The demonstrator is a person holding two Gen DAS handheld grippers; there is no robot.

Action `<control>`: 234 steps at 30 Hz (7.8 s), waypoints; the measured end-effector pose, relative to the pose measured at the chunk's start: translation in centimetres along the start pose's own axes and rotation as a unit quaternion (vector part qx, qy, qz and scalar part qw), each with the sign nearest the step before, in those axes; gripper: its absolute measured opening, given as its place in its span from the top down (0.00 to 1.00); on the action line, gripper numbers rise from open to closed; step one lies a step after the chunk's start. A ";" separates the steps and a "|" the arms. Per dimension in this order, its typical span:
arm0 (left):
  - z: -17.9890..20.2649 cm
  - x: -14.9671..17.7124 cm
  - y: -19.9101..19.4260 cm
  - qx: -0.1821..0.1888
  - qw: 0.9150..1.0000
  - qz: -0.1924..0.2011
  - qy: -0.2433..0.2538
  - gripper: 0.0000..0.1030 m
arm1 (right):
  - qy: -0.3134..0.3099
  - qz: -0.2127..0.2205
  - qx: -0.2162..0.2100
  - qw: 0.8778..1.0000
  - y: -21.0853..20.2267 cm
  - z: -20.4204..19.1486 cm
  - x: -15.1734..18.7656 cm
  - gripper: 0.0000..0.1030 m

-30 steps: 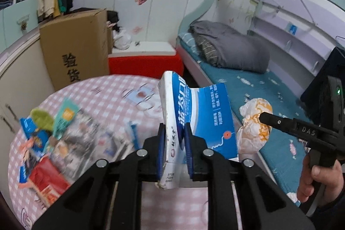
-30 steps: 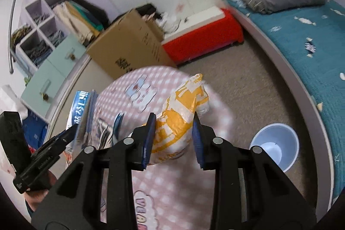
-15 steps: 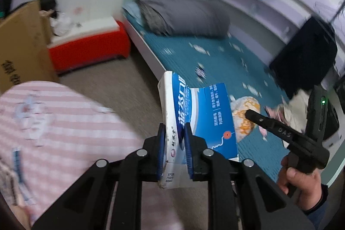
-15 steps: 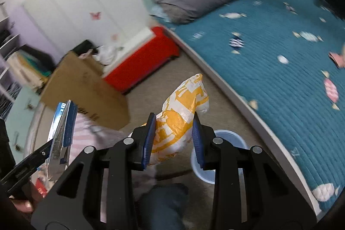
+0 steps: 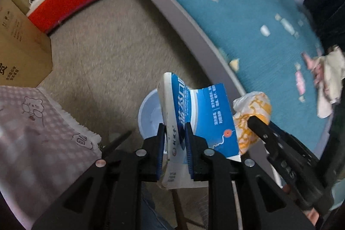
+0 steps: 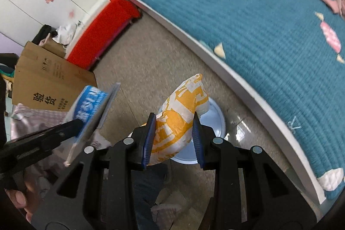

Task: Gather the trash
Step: 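Carry both items to the blue bin and open both tools over it, then move both tools back toward the table, then grasp the red paper bag with the left tool while the right tool grasps a blue tube, then carry the red bag and blue tube to the bin and release both, then move both tools back toward the table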

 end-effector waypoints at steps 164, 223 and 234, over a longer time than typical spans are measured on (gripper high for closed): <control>-10.1 12.3 -33.1 0.021 0.907 0.414 -0.078 0.42 | -0.231 0.209 -0.134 0.941 -24.4 -21.9 -0.8 0.86; 1.4 2.5 -10.8 -0.004 0.993 0.120 0.016 0.14 | -0.030 0.055 0.010 0.998 -6.2 -2.6 -2.0 0.06; 0.3 4.8 -21.3 0.011 0.971 0.240 0.007 0.14 | -0.072 0.141 -0.014 0.987 -15.5 -9.0 -3.0 0.06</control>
Point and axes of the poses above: each gripper's, at about its wrist camera, not at the fingertips, and y roughly the way its jaws point, z to its right, x to its underside, the point moved 7 cm from there along y, roughly the way its jaws point, and after that the axes turned 4 degrees about z, right-handed, at the moved point
